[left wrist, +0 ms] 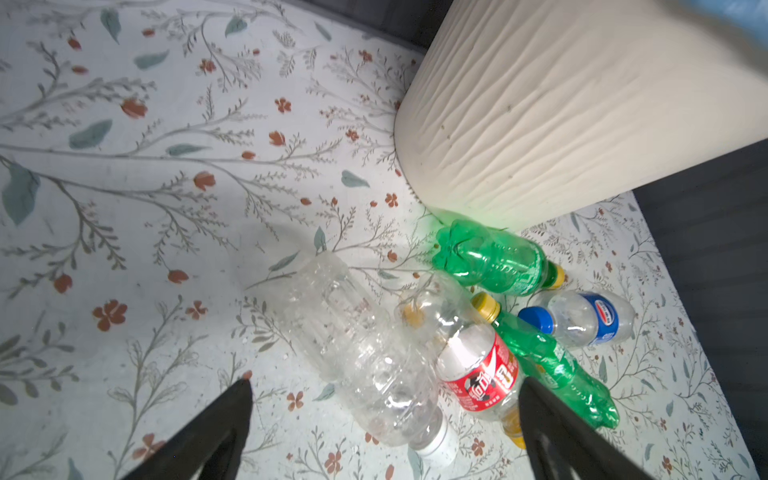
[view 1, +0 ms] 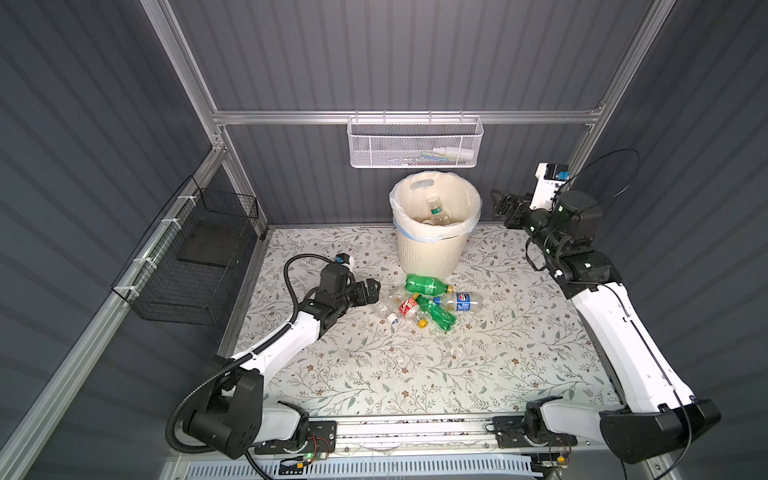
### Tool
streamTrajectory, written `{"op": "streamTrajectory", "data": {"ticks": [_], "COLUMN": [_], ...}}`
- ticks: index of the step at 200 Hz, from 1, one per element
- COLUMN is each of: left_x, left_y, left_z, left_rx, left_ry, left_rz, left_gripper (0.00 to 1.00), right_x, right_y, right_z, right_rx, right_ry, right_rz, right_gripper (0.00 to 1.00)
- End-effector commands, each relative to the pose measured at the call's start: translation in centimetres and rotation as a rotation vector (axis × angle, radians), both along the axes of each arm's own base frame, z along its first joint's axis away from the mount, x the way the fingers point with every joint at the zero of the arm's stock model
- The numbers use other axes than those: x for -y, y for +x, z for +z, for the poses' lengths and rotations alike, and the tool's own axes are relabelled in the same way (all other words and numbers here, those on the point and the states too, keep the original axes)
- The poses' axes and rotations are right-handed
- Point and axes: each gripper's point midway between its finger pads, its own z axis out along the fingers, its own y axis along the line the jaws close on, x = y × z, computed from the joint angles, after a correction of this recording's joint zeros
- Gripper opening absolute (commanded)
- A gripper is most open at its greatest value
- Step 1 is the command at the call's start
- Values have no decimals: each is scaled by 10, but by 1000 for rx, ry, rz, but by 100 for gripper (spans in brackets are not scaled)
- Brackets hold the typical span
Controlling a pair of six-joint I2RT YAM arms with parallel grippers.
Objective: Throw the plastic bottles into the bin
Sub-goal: 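Draw the right arm back while the left gripper reaches to a clear bottle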
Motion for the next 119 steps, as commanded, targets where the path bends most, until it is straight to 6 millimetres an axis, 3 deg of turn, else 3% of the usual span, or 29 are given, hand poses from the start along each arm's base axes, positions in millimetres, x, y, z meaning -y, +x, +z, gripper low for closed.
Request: {"op": "streamTrajectory", "data": {"ticks": [1, 48, 119], "left_x": [-2, 1, 18], "left_y": [-5, -10, 4], "left_z": [-15, -38, -57], "left_rx": [-97, -196, -273], "left_ry": [-9, -22, -21], "left_rz": [69, 131, 120], "left_gripper": [99, 98, 97], "right_x": [10, 35, 44], "right_y": [4, -7, -12], "right_z": [-42, -102, -140], "right_rx": [-99, -230, -294], "right_ry": [-3, 13, 77], "right_rz": [-47, -125, -139], "right_gripper": [99, 99, 99]}}
